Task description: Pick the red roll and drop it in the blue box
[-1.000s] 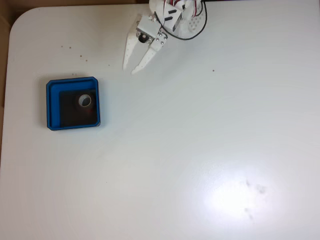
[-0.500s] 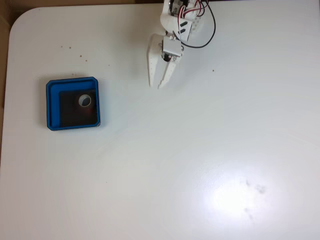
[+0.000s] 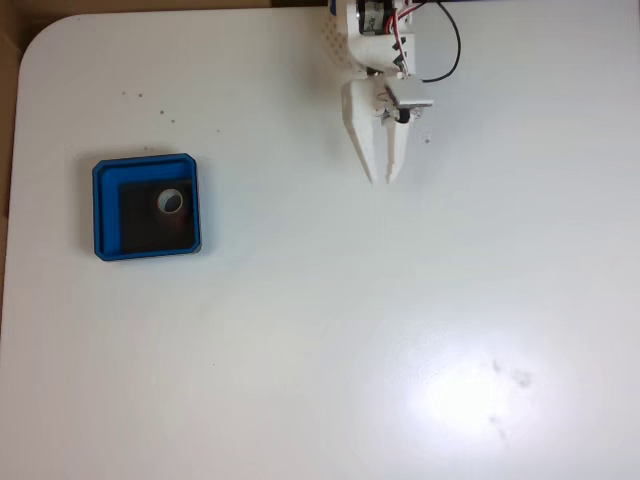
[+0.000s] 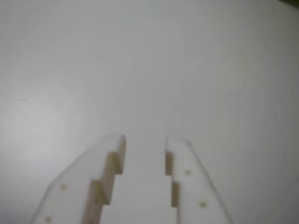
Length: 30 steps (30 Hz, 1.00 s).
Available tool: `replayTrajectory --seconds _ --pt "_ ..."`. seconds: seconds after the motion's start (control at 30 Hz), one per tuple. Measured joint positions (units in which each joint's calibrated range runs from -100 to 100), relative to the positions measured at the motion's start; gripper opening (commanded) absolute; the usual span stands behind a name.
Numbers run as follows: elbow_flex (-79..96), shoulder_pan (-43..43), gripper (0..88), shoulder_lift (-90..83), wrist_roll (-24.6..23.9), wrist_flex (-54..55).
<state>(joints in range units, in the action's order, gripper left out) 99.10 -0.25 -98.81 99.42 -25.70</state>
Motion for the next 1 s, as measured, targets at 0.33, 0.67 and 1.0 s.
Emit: replayTrajectory --seconds 0.33,0.67,1.0 --pt "0.0 0.3 2.0 0.0 0.0 0.0" --pt "0.0 0.3 2.1 0.0 0.1 0.0" --pt "0.0 0.3 2.0 0.0 0.4 0.0"
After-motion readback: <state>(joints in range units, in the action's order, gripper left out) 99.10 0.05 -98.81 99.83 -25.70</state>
